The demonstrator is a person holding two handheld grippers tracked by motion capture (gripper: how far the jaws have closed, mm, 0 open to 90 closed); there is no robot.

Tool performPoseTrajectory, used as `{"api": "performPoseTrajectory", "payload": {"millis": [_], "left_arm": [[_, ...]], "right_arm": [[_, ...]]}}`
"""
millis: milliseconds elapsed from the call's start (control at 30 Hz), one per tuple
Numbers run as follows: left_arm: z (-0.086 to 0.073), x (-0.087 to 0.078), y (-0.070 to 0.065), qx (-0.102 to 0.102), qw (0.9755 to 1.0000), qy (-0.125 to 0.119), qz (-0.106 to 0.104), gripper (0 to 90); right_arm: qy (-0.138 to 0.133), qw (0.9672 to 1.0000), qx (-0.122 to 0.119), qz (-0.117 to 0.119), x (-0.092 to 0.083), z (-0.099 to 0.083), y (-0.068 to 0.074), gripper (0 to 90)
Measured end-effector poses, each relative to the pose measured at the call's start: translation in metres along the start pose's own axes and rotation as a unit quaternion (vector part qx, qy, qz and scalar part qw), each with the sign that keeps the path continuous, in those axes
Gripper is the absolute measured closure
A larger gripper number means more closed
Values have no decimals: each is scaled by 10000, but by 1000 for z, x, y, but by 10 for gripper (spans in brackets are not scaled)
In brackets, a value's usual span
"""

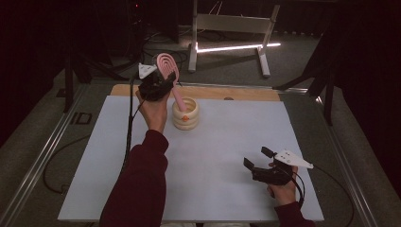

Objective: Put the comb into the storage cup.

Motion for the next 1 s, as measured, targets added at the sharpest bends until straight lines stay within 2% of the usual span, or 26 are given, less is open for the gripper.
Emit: {"api": "performPoseTrajectory", "payload": {"millis": [1000], "left_arm": [[-11, 10, -5, 80, 9999, 60, 44, 646]], "right_arm": [[19, 10000, -1, 11, 1, -1, 1, 92]]}}
Point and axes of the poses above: each handheld gripper's, and its own axes: x roughly forward along the jaws, z roughly out of its top, y roughly to its left, the point moved 9 cm from there along x, roughly forward along the jaws, and after that the axes turned 5 degrees about y, right-handed, at the moved point
